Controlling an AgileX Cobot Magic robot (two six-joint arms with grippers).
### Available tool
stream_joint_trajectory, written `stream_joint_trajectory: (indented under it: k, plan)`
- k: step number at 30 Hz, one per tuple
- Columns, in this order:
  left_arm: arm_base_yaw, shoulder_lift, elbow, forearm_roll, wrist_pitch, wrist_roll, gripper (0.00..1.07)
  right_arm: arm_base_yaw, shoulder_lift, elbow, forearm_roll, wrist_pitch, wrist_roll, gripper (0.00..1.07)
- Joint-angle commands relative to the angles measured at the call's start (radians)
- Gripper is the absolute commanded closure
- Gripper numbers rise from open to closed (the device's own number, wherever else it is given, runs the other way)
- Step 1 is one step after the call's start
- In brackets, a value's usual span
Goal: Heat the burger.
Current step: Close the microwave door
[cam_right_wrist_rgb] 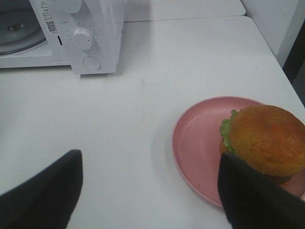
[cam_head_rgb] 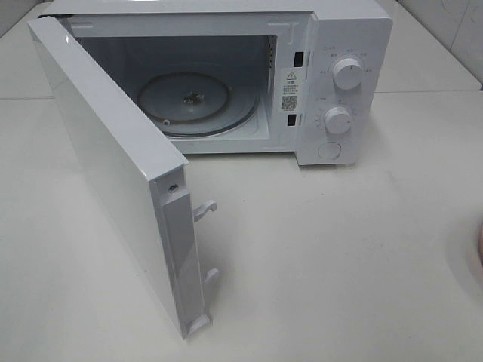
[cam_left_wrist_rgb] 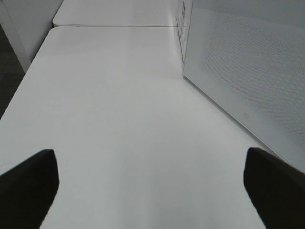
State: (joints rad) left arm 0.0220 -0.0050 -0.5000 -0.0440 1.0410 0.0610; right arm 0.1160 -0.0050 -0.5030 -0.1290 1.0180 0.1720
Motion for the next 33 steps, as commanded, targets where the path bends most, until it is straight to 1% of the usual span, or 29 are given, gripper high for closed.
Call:
stream_joint_trajectory:
  k: [1,4,9,14,16,17,19,20,21,22,23,24,25,26,27,28,30,31,32,33]
  plan:
    - [0.002,-0.020,-0.019,-0.046,-0.029,-0.012,0.09,-0.006,-0.026,0.002,0.005,-0.009,-0.007,0.32]
    - [0.002,-0.019,-0.028,-0.058,-0.072,-0.012,0.09,-0.006,-0.026,0.002,0.005,-0.009,-0.007,0.32]
    - [0.002,-0.006,-0.028,-0.049,-0.118,-0.012,0.09,-0.006,-0.026,0.002,0.005,-0.009,-0.007,0.32]
    - [0.002,0.068,-0.028,-0.044,-0.166,-0.012,0.10,-0.006,-0.026,0.002,0.005,-0.009,-0.007,0.32]
    - [0.002,0.124,-0.028,-0.044,-0.245,-0.012,0.13,-0.006,-0.026,0.002,0.005,-0.009,-0.007,0.32]
    - [0.002,0.124,-0.028,-0.044,-0.245,-0.012,0.13,-0.006,-0.026,0.002,0.005,-0.009,-0.007,0.32]
    - [0.002,0.189,-0.028,-0.044,-0.317,-0.012,0.16,-0.006,-0.026,0.002,0.005,-0.009,-0.007,0.32]
    - [0.002,0.189,-0.028,-0.044,-0.317,-0.012,0.16,-0.006,-0.026,0.002,0.005,-0.009,-0.007,0.32]
    - [0.002,0.230,-0.028,-0.044,-0.356,-0.012,0.20,-0.006,-0.026,0.002,0.005,-0.009,-0.007,0.32]
    - [0.002,0.271,-0.028,-0.044,-0.392,-0.012,0.27,-0.006,-0.026,0.002,0.005,-0.009,-0.007,0.32]
    - [0.002,0.271,-0.028,-0.044,-0.392,-0.012,0.27,-0.006,-0.026,0.002,0.005,-0.009,-0.007,0.32]
    - [0.002,0.293,-0.028,-0.044,-0.408,-0.012,0.32,-0.006,-0.026,0.002,0.005,-0.009,-0.007,0.32]
    - [0.002,0.293,-0.028,-0.044,-0.408,-0.012,0.32,-0.006,-0.026,0.002,0.005,-0.009,-0.007,0.32]
    - [0.002,0.333,-0.028,-0.044,-0.431,-0.012,0.43,-0.006,-0.026,0.002,0.005,-0.009,-0.007,0.32]
    - [0.002,0.377,-0.028,-0.044,-0.456,-0.011,0.49,-0.006,-0.026,0.002,0.005,-0.009,-0.007,0.32]
    - [0.002,0.377,-0.028,-0.044,-0.456,-0.011,0.49,-0.006,-0.026,0.002,0.005,-0.009,-0.007,0.32]
    - [0.002,0.441,-0.028,-0.044,-0.510,-0.007,0.68,-0.006,-0.026,0.002,0.005,-0.009,-0.007,0.32]
    - [0.002,0.441,-0.028,-0.044,-0.510,-0.007,0.68,-0.006,-0.026,0.002,0.005,-0.009,-0.007,0.32]
    - [0.002,0.463,-0.028,-0.044,-0.528,-0.007,0.74,-0.006,-0.026,0.002,0.005,-0.009,-0.007,0.32]
    - [0.002,0.463,-0.028,-0.044,-0.528,-0.007,0.74,-0.006,-0.026,0.002,0.005,-0.009,-0.007,0.32]
